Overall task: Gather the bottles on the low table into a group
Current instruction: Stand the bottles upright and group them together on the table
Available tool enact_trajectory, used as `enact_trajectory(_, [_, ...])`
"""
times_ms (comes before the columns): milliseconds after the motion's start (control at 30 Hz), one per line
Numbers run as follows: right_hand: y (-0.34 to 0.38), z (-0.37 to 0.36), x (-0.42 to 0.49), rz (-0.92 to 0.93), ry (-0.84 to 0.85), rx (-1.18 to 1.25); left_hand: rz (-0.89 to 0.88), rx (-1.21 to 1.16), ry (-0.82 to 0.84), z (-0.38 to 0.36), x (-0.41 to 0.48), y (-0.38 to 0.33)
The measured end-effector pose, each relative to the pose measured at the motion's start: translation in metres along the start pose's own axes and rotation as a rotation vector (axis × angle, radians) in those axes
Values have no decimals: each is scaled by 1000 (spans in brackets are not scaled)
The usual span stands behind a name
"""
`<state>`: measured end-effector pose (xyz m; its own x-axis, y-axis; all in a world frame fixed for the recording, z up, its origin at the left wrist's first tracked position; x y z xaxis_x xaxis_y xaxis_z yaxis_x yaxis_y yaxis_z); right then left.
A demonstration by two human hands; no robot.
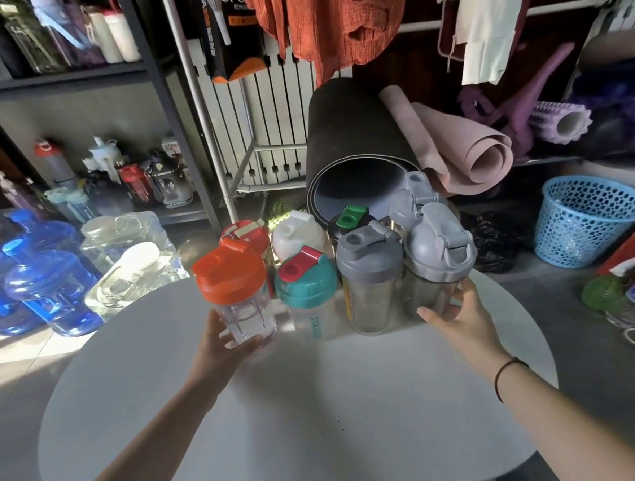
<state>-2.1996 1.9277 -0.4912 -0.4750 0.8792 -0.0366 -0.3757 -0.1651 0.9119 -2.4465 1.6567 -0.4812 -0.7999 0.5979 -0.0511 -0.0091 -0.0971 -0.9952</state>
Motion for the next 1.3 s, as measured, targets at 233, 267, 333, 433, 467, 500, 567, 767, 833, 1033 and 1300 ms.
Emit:
enact_trajectory(233, [-4, 10, 1, 7, 23, -47, 0, 17, -8, -1, 0, 0])
enact_trajectory(267, [-4, 11, 1, 0, 30, -49, -2, 16, -6, -1, -1, 0])
enact_trajectory(333, [-5, 12, 1, -2, 44, -43, 0, 11, -5, -1, -1, 1])
enact_trajectory(433, [-5, 11, -1, 1, 44, -31, 3, 24, -10, -2, -2, 1])
enact_trajectory(467, [-5, 10, -2, 1, 43, -27, 0, 31, -9, -2, -3, 1])
enact_trajectory(500, [-5, 10, -3, 3, 43, -22, 0, 36, -10, -2, -3, 0])
enact_trajectory(567, [-6, 10, -2, 6, 47, -7, 5, 45, -9, -3, -3, -1])
enact_trajectory(767, [-6, 11, -1, 9, 63, 8, 22, 57, 4, -1, -3, -2])
enact_trajectory(833, [-6, 12, -1, -1, 71, 17, 31, 63, 9, -1, -2, -2])
enact_trajectory(1033, [-11, 17, -2, 3, 128, 67, 40, 65, 13, 0, -3, -6])
enact_trajectory(1300, [-16, 24, -4, -19, 176, 53, 54, 60, 3, 0, -3, -6])
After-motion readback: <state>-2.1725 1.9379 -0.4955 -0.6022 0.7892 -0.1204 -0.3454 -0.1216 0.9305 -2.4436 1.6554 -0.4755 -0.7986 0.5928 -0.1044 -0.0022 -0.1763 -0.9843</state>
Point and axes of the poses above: each hand's wrist, its own x-axis towards the middle knuckle, its own z-axis out of the back of the hand, y = z × x, the point moved 1 cm from there along x, towards the middle knuckle, and after that the axes turned 4 degrees about -x, right-handed, at the moved point
